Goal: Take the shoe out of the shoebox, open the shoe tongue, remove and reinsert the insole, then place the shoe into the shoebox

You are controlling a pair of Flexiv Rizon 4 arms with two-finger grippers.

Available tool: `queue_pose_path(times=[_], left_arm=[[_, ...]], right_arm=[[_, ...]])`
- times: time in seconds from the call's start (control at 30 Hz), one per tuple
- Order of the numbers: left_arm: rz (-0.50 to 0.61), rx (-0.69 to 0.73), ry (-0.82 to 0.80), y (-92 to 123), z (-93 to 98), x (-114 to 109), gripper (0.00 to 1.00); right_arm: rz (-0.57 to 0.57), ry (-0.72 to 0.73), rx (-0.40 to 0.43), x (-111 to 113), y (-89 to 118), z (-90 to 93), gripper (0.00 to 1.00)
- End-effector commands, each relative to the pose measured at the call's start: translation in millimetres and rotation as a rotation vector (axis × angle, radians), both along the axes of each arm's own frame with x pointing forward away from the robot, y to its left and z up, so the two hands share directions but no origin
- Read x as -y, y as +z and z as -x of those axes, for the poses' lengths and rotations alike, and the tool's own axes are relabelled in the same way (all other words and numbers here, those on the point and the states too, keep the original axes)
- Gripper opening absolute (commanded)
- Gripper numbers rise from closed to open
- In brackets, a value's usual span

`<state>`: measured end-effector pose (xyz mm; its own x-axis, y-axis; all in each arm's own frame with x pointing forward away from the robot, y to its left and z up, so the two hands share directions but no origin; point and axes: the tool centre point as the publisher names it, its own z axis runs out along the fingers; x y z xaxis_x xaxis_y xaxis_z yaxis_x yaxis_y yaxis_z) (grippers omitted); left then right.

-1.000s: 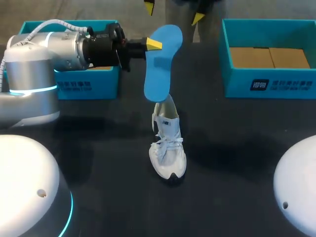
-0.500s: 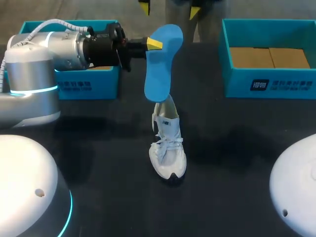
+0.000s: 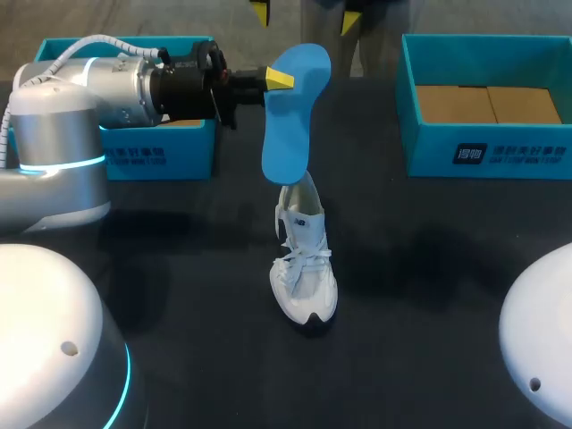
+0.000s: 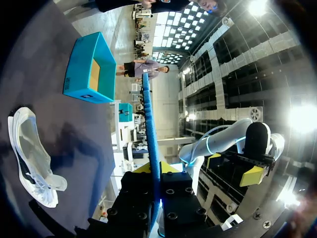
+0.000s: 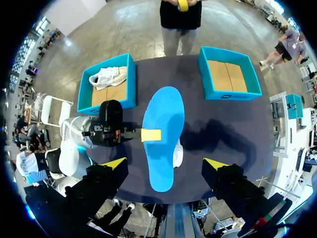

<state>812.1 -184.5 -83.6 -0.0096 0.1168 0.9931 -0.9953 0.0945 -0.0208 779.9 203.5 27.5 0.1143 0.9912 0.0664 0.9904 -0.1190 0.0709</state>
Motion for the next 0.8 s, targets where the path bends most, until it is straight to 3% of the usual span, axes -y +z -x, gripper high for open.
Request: queue_pose_path(times=[0.03,0.4,0.5,0.8], left_arm=[[-0.003,0.000,-0.001,0.0,0.3,0.4,0.00],[-0.009,0.005,0.009,1.9,1.8,-0.8,0.00],[-0.009,0.007,0.013,2.9,1.6,-1.1,0.00],[-0.009,0.008,0.016,3.5,2.3,0.6,0.00]], right_arm=[[-0.002,0.000,0.001,0.8,-0.3,-0.2,1.00],[-0.362,-0.031,0.055,51.1,1.0,6.6,1.00],[-0.487,-0.005,0.070,60.7,0.6,8.9,1.00],[-0.712,0.039,0.087,78.2,-10.5,10.6,1.00]])
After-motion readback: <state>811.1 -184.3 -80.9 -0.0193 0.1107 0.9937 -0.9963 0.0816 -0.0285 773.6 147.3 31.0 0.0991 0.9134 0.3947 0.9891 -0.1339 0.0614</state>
